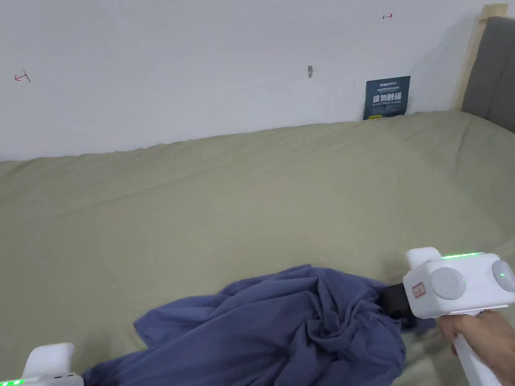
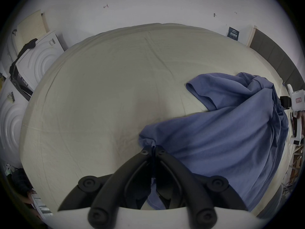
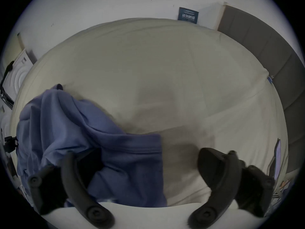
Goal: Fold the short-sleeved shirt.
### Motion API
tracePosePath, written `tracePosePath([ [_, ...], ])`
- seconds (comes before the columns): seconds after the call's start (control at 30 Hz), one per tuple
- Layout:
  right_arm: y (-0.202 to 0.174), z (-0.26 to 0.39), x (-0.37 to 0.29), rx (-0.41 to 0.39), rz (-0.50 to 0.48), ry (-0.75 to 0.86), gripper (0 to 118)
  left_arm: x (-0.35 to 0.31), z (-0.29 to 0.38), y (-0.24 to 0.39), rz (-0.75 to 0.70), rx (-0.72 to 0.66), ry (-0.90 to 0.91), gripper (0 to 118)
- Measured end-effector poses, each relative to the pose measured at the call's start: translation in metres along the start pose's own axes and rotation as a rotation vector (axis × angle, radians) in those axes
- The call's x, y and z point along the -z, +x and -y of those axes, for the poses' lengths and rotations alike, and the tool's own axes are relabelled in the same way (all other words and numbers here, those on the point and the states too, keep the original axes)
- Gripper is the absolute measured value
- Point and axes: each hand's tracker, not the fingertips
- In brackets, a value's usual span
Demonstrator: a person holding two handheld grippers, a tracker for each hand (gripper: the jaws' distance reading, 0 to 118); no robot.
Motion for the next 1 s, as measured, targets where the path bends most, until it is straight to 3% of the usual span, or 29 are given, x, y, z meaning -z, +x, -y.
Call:
tracePosePath([
  [0.03,0.000,-0.002,-0.011,-0.002,-0.023,0.016,18,0.000,0.000,-0.001,0.001,-0.007,-0.003,0],
  [0.07,0.002,-0.005,-0.018,0.018,-0.067,0.016,7,-0.003,-0.002,-0.002,0.001,-0.024,-0.012,0],
  [0.3,0.020,-0.003,-0.113,-0.017,-0.058,0.115,7,-0.053,-0.001,-0.019,0.000,-0.103,0.033,0],
  [0.47,0.042,-0.001,-0.191,0.035,-0.102,0.229,7,-0.122,-0.013,-0.039,-0.113,-0.071,0.176,0],
  [0.6,0.050,0.009,-0.246,0.039,-0.104,0.295,7,-0.179,-0.022,-0.070,-0.138,-0.148,0.252,0],
  [0.73,0.051,0.016,-0.303,0.069,-0.142,0.401,7,-0.240,-0.028,-0.084,-0.117,-0.188,0.354,0],
  [1.0,0.042,0.014,-0.394,0.037,-0.109,0.546,7,-0.333,-0.044,-0.069,-0.159,-0.148,0.523,0],
])
